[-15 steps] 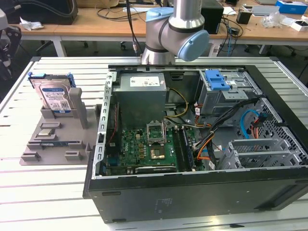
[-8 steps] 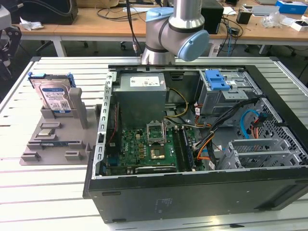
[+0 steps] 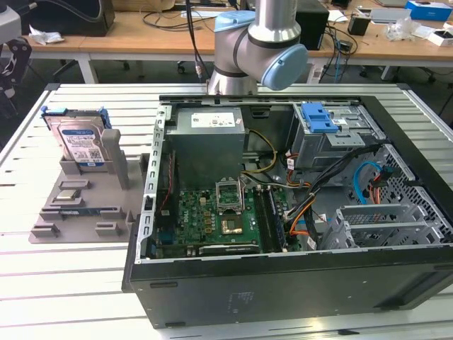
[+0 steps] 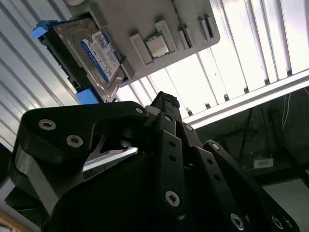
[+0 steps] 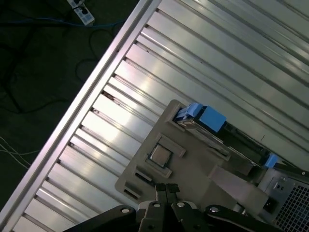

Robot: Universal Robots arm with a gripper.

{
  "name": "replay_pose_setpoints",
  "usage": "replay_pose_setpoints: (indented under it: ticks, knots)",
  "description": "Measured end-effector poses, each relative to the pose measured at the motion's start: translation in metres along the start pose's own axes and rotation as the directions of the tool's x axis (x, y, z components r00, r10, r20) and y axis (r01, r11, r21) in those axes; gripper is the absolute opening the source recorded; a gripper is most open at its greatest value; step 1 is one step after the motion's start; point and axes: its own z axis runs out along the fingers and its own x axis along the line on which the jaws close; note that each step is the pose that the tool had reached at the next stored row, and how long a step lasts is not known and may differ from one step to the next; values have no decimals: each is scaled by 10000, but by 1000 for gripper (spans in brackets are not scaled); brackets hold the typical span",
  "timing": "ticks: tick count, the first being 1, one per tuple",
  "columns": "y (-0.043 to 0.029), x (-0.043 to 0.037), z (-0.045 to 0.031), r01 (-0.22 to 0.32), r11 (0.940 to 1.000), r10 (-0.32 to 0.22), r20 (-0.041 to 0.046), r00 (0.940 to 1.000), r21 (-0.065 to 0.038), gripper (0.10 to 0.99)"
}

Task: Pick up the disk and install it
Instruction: 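Pick up the disk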

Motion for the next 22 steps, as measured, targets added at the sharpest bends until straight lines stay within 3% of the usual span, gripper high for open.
replay_pose_setpoints:
  ticks: [7, 13, 20, 22]
  knots:
    - [0, 0, 0, 634, 9980, -634, -25, 9980, -14, 106]
    - [0, 0, 1, 1377, 9905, -1377, -52, 9905, -33, 106]
    - [0, 0, 0, 2162, 9763, -2162, -82, 9763, -54, 106]
    - [0, 0, 0, 2532, 9674, -2532, -94, 9674, -65, 106]
